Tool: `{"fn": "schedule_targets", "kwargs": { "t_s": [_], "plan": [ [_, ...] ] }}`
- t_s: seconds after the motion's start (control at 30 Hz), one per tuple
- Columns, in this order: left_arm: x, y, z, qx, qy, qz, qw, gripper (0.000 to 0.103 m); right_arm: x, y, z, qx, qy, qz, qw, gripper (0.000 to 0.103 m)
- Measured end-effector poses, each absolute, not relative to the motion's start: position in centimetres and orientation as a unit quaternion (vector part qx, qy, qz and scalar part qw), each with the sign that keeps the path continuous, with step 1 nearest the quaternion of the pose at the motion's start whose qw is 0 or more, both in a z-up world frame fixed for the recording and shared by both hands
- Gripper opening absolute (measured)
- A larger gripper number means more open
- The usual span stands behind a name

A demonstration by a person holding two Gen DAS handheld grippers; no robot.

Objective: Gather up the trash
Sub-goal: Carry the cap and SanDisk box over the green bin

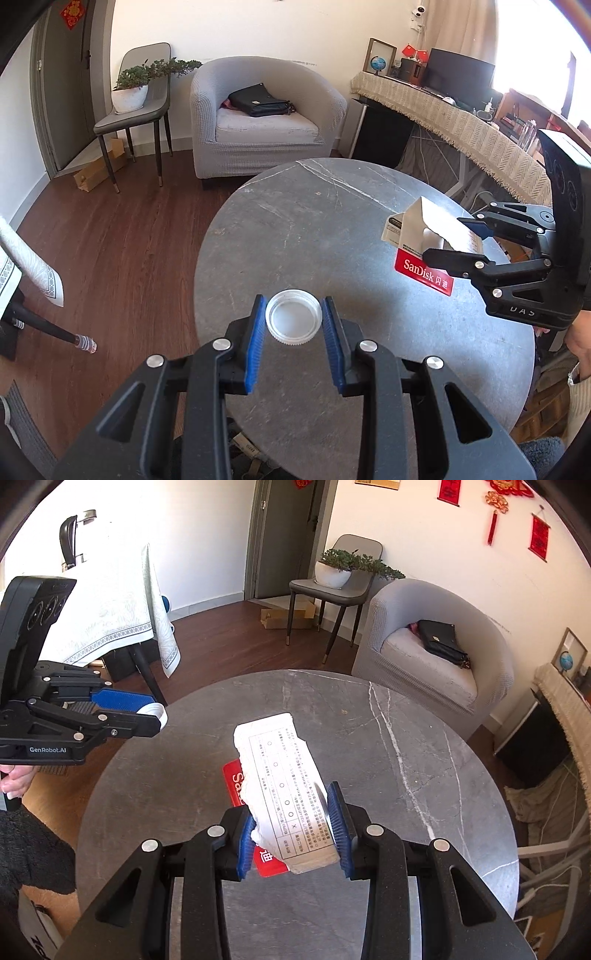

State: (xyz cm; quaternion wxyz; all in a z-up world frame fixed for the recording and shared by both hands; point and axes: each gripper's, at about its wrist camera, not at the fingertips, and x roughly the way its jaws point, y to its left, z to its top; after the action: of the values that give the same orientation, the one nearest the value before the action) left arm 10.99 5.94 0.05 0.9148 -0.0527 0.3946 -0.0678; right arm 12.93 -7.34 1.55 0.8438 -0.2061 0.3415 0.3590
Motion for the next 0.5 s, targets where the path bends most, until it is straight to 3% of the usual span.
{"fn": "schedule_targets", "kwargs": {
  "t_s": [0.5],
  "plan": [
    [4.7,13.9,-1.1,-0.075,0.407,-0.018,0.91,0.033,6.9,-2.5,1.3,-0.125,0.365,0.377,0.842,0.036]
  ]
}}
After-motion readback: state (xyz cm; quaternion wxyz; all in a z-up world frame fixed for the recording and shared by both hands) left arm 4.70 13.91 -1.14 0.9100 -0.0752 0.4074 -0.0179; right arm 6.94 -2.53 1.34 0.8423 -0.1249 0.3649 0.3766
